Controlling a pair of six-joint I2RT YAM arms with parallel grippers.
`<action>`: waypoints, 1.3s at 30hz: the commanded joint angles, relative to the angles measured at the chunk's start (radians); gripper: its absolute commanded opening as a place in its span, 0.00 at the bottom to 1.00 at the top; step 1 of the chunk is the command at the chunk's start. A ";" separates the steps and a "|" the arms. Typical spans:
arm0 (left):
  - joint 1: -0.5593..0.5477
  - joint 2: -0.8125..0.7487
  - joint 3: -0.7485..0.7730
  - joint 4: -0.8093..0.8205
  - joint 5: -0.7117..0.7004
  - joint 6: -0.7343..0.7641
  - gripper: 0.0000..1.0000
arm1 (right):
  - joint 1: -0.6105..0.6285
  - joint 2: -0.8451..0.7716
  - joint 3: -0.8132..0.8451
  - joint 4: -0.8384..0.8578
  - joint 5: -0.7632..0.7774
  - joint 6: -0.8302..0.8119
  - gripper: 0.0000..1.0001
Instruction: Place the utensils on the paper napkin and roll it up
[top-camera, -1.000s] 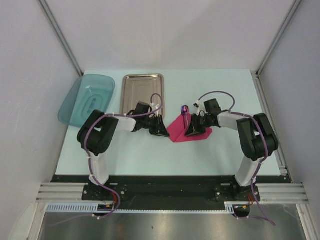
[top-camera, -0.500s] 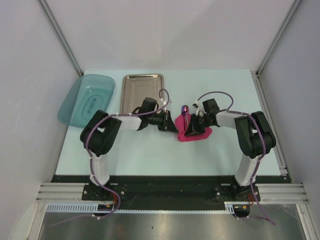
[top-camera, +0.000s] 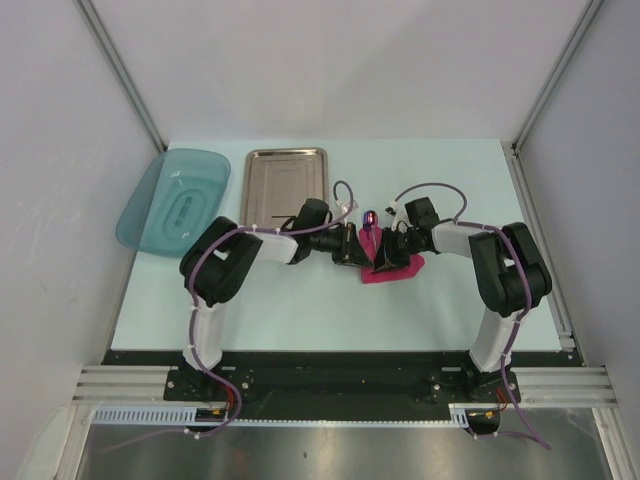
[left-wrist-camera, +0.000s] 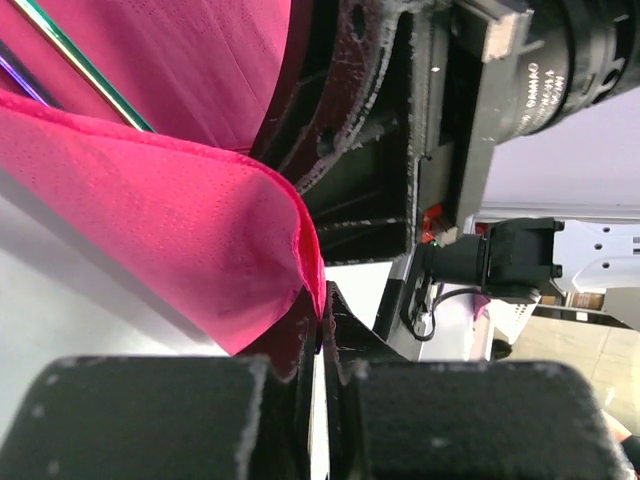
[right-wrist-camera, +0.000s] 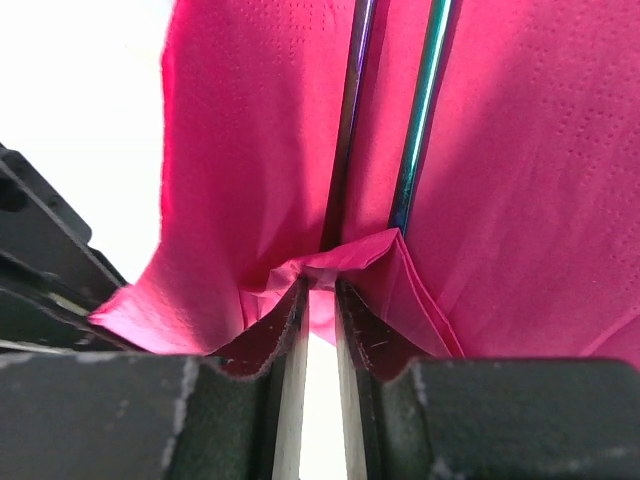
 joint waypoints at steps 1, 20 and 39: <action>-0.009 0.028 0.038 0.080 0.009 -0.032 0.04 | -0.005 -0.021 0.033 -0.002 0.011 -0.004 0.22; -0.009 0.088 0.089 0.130 -0.016 -0.063 0.00 | -0.139 -0.112 0.036 -0.165 -0.001 -0.097 0.23; -0.044 0.154 0.176 0.064 -0.035 0.002 0.00 | -0.125 -0.022 0.023 -0.133 0.042 -0.129 0.20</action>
